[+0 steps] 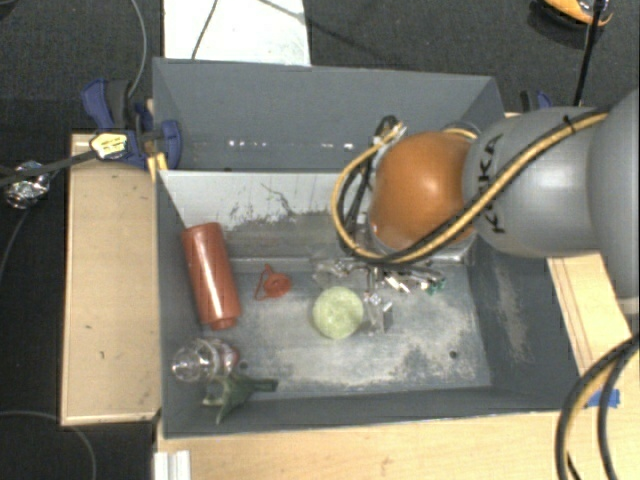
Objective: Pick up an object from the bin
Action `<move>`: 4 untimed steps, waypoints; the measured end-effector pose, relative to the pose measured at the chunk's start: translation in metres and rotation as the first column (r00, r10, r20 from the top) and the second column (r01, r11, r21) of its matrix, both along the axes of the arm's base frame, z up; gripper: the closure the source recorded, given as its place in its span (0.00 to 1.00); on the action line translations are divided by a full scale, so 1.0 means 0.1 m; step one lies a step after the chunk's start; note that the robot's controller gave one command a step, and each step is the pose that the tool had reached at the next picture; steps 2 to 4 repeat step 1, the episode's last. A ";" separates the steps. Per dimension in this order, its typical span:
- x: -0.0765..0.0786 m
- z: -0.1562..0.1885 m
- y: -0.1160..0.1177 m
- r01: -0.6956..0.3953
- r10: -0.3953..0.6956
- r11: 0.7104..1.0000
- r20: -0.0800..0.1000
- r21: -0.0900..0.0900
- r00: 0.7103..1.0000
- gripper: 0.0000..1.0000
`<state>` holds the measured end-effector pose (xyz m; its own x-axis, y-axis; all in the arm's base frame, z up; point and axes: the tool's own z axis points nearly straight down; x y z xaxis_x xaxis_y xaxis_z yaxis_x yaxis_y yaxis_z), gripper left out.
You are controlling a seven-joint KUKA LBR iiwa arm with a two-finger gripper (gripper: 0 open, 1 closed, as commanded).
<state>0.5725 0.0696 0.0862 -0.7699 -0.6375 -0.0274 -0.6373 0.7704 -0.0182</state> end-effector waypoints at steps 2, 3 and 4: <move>0.00 0.00 0.03 -0.060 0.060 0.998 0.001 -0.001 0.998 0.00; 0.00 0.00 0.03 -0.060 0.060 0.998 0.001 -0.001 0.998 0.00; 0.00 0.00 0.03 -0.060 0.060 0.998 0.001 -0.001 0.998 0.00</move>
Offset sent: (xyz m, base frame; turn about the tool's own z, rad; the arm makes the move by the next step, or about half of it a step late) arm -0.0314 -0.0095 -0.0162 -0.1209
